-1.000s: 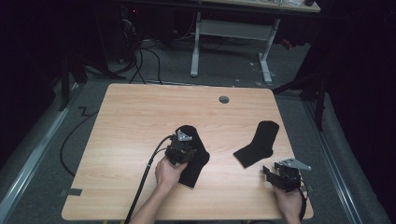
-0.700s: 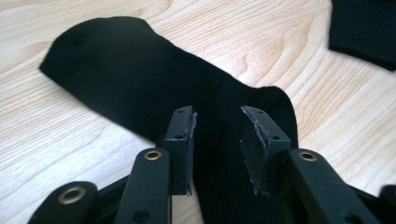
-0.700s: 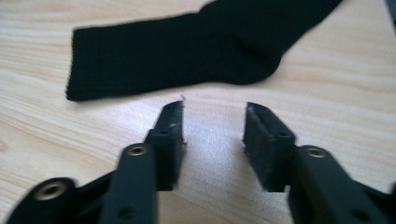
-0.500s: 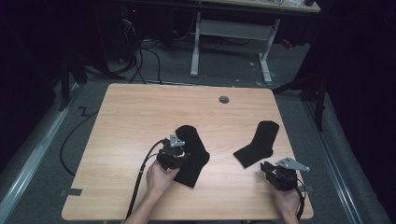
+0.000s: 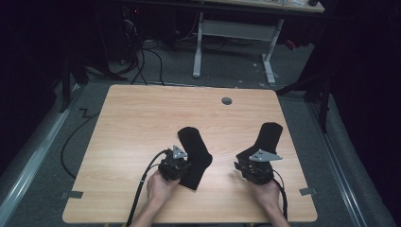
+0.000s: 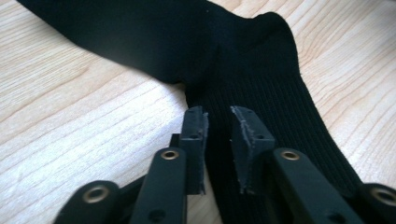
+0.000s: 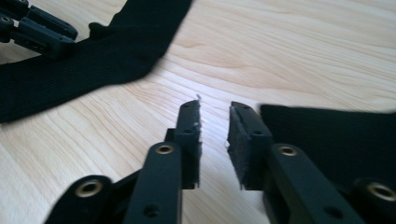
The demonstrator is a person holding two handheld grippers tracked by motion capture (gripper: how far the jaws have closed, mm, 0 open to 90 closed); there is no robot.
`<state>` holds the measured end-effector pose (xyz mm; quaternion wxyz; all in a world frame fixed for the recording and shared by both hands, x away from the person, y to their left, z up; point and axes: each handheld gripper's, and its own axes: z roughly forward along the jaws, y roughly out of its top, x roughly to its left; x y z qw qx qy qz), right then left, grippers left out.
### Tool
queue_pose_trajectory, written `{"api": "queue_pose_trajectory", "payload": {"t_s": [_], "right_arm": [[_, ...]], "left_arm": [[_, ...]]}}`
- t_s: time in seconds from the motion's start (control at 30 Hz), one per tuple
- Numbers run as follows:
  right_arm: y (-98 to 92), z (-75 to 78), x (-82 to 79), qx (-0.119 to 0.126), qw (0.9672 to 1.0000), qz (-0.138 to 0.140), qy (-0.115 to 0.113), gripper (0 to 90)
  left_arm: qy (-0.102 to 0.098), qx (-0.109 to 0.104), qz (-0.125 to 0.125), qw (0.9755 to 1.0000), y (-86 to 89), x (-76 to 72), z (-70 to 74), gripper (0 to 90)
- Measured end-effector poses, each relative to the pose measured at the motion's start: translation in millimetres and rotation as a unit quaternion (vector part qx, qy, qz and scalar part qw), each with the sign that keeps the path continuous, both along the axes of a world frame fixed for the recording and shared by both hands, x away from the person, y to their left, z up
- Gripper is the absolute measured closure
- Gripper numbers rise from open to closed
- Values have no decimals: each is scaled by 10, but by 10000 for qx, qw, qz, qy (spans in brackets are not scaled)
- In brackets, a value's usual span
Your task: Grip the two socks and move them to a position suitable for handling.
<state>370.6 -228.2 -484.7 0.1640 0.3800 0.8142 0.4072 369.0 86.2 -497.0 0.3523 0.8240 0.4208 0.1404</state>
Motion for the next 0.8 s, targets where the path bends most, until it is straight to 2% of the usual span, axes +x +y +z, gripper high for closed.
{"api": "queue_pose_trajectory", "payload": {"t_s": [0.1, 0.13, 0.2, 0.23, 0.27, 0.3, 0.33, 0.43, 0.57, 0.67, 0.7, 0.8], "right_arm": [[194, -27, 74, -41, 9999, 100, 124, 657], [194, -27, 74, -41, 9999, 100, 124, 657], [344, -32, 119, -76, 9997, 196, 138, 648], [461, -39, 171, -151, 9993, 272, 212, 647], [461, -39, 171, -151, 9993, 272, 212, 647], [569, -50, 238, -175, 9991, 306, 249, 649], [569, -50, 238, -175, 9991, 306, 249, 649], [725, -84, 352, -255, 9984, 361, 341, 682], [803, -116, 412, -270, 9981, 334, 439, 747], [836, -141, 433, -379, 9979, 308, 429, 786], [857, -158, 446, -507, 9978, 293, 324, 848], [886, -154, 496, -600, 9975, 249, 269, 875]], "left_arm": [[10, -6, -28, 10000, -12, -4, 1, 794], [11, -4, -19, 10000, -13, -2, 1, 794], [49, -71, -7, 10000, -15, 9, -4, 815], [42, -53, 1, 10000, -26, 10, -2, 830], [42, -53, 1, 10000, -26, 10, -2, 833], [53, -52, -2, 10000, -35, 9, -1, 835], [77, -82, -9, 9999, -45, 7, -2, 835], [57, -70, -1, 10000, -70, 5, -2, 836], [42, -109, -42, 9999, -109, -13, -8, 836], [44, -139, -67, 9999, -126, -19, -12, 833], [38, -148, -81, 9999, -135, -21, -14, 831], [49, -179, -144, 9997, -154, -22, -15, 820]]}}
